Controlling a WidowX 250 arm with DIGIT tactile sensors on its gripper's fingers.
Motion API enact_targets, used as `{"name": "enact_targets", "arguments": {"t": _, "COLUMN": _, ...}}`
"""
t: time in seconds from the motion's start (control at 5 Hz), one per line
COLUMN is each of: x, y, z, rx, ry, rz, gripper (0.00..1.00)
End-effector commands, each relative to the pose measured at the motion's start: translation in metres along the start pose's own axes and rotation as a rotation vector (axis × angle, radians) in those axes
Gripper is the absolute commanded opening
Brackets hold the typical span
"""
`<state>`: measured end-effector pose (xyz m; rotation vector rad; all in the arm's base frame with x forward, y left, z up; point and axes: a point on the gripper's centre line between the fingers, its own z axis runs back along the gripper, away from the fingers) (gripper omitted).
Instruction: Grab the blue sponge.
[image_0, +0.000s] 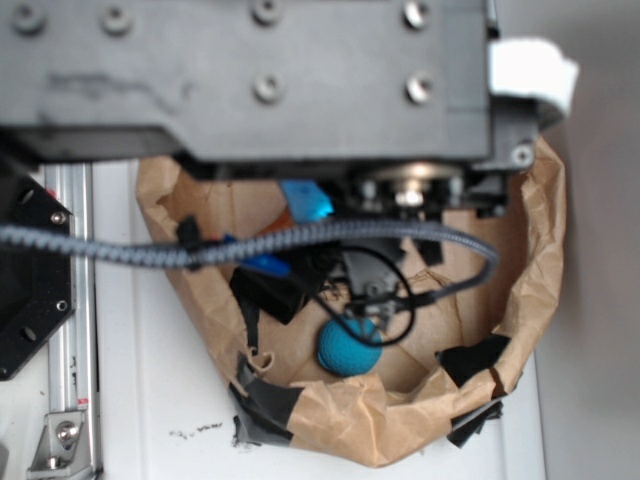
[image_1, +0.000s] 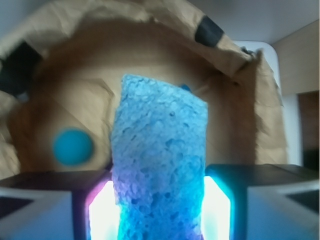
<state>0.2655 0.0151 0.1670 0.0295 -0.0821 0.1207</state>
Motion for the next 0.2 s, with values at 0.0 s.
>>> {"name": "enact_targets", "arguments": {"t": 0.0, "x": 0.0165, "y": 0.0027, "z": 0.0078, "rx": -0.094, "ry": -0.058, "rz": 0.038, "gripper": 0.0}}
